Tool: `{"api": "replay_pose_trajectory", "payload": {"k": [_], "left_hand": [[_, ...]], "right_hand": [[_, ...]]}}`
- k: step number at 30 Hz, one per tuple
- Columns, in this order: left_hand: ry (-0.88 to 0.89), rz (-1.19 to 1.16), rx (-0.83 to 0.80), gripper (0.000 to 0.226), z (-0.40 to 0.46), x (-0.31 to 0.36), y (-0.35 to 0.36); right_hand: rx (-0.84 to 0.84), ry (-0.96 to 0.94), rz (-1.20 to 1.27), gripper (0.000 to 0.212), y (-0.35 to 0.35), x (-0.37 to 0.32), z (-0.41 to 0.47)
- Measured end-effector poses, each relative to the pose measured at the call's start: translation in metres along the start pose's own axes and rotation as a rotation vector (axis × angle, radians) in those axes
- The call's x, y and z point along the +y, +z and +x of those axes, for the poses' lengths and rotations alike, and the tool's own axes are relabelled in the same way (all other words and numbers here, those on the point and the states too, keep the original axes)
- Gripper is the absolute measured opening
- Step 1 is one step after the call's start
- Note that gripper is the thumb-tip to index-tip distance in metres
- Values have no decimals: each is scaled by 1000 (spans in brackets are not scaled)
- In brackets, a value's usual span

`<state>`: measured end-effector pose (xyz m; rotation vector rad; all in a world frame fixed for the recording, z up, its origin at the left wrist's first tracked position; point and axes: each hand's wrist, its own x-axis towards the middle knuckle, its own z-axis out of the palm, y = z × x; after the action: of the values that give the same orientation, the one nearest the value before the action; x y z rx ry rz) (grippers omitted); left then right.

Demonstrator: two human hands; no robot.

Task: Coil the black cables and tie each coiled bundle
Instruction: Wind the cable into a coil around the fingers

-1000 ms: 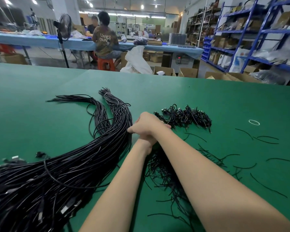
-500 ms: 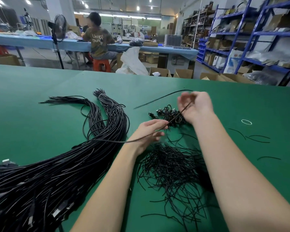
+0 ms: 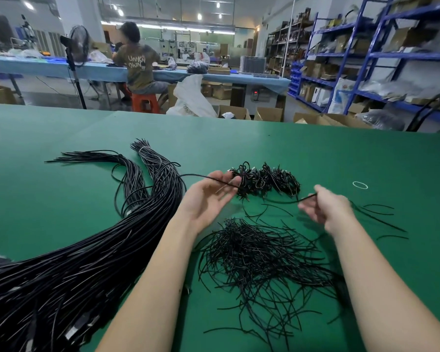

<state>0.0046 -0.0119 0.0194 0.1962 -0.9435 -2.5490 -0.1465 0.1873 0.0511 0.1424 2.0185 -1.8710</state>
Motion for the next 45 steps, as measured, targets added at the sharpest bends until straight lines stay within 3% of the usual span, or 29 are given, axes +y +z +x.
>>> {"api": "replay_pose_trajectory", "payload": {"k": [2,4,7,11,16,20,23,25,27,29,31,35,37,41,45], "left_hand": [[28,2,53,27,2,1,2],[53,143,97,36,3,-3,3],[65,407,116,34,1,-12,10],[53,559,128,39,0,-20,18],[45,592,65,42,-2,-19,21],[68,562,61,46,-1,-18,22],[54,603,14,44,-1,-19,23],[49,627,-9,41,-2,-22,26],[58,658,-19,42,-1,-25,31],[73,677,-31,43,-1,-26,34],[67,682,-44,40,-1,-25,34],[31,708,-76,33,-2,-20,32],[14,720,-61,38,-3,-19,32],[0,732,-14,44,-4,-19,32],[4,735,32,49,-5,-16,33]], "right_hand": [[-116,-10,-431,45,0,2,-3],[-146,-48,-717,53,8,-2,-12],[-237,-40,-876,62,25,-17,-31],[-393,12,-1087,77,42,-40,-55],[-420,33,-1108,85,41,-60,-63],[-297,3,-1063,90,27,-63,-60],[-220,-138,-1120,98,23,-56,-62],[-262,-359,-1236,86,26,-46,-65],[-393,-601,-1212,56,37,-31,-67],[-468,-680,-1081,24,48,-12,-65],[-394,-696,-952,13,56,5,-56],[-168,-758,-739,15,57,22,-37],[-228,-762,-783,17,56,28,-31],[-393,-677,-913,48,61,42,-23],[-493,-496,-1333,68,71,50,-24]]}}
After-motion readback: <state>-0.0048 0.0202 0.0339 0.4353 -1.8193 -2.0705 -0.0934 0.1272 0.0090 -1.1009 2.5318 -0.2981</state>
